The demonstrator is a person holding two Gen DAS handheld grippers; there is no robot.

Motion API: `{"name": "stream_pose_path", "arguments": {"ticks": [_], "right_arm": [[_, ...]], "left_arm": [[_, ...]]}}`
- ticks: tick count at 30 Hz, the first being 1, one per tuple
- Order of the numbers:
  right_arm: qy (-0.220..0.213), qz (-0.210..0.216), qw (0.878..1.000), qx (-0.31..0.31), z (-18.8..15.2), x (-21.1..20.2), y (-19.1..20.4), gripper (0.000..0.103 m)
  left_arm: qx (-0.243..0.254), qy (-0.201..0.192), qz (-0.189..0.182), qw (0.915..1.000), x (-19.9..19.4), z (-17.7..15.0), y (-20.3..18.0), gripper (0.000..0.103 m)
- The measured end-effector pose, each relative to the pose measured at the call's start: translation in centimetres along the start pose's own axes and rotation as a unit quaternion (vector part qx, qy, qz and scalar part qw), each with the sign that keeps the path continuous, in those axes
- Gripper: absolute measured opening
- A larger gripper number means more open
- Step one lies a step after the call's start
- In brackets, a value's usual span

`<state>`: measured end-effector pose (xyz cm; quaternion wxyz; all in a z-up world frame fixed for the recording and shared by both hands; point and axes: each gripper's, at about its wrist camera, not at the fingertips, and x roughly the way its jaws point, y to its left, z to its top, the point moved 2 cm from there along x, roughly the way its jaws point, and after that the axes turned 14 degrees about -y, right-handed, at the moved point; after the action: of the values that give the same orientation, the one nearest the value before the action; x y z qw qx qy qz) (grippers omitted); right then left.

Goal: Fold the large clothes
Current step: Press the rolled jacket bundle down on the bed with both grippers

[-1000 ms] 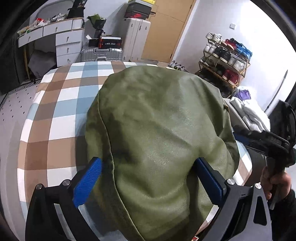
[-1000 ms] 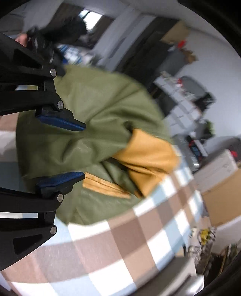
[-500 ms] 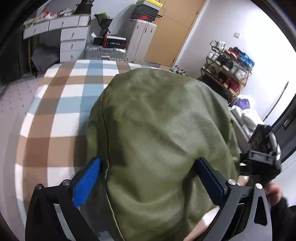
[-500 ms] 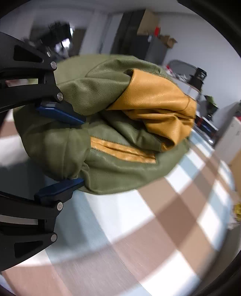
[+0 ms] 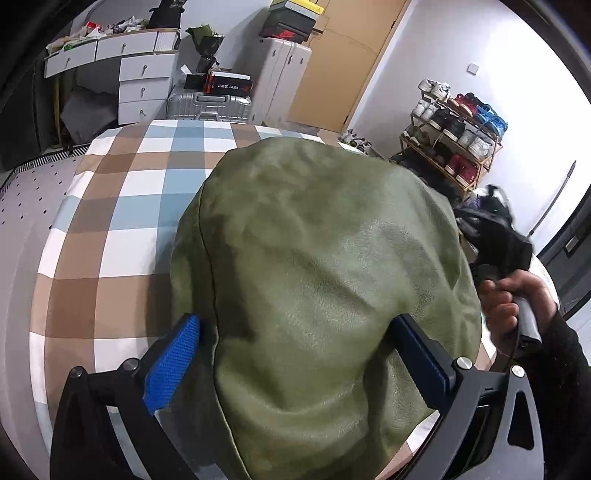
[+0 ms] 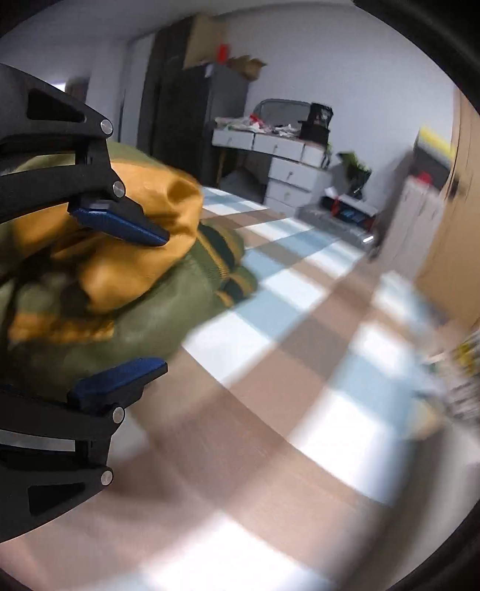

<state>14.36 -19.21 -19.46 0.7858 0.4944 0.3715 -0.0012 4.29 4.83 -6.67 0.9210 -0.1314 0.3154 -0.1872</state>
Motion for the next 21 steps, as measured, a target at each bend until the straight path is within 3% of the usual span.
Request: {"name": "stream_pose_path", "arguments": {"ticks": [3,8,10,11,14,15,16,18,19,21], "right_arm": [[0.027,0.026,0.999,0.026,-0.2,2.1,-0.9,0.063],[0.036,0.135,0.989,0.055,0.0,2.1,-3.3,0.060],[0.025,0.128,0.990,0.048,0.2,1.1,-3.4,0.064],[0.023,0.117,0.992,0.029,0.3,0.4,-2.7,0.064],[-0.038,0.111,0.991,-0.060,0.3,-3.1,-0.1,0.071],[-0.060,0.107,0.988,-0.097,0.0,-4.5,1.2,0.075],[-0.071,0.107,0.985,-0.117,-0.3,-5.3,2.0,0.085],[-0.089,0.139,0.974,-0.157,-1.8,-7.3,3.5,0.102],[-0.092,0.146,0.968,-0.183,-2.9,-8.1,4.2,0.102],[-0.081,0.144,0.961,-0.223,-4.7,-8.5,4.6,0.103]], "left_arm": [[-0.009,0.007,-0.013,0.9998,0.2,0.1,0.5,0.101],[0.015,0.016,-0.026,0.9994,0.2,0.6,0.0,0.101],[0.001,0.011,-0.027,0.9996,-0.3,0.9,0.4,0.101],[-0.015,0.000,-0.031,0.9994,-1.0,1.2,0.8,0.101],[-0.067,-0.043,-0.049,0.9957,-3.0,2.6,2.7,0.101],[-0.088,-0.058,-0.047,0.9932,-3.6,3.1,3.7,0.101],[-0.101,-0.061,-0.046,0.9920,-3.7,3.4,4.3,0.101],[-0.156,-0.018,-0.077,0.9846,-2.2,4.1,6.4,0.101],[-0.178,0.003,-0.095,0.9794,-1.3,4.1,6.8,0.101],[-0.231,0.072,-0.133,0.9611,1.5,3.6,7.8,0.101]]}}
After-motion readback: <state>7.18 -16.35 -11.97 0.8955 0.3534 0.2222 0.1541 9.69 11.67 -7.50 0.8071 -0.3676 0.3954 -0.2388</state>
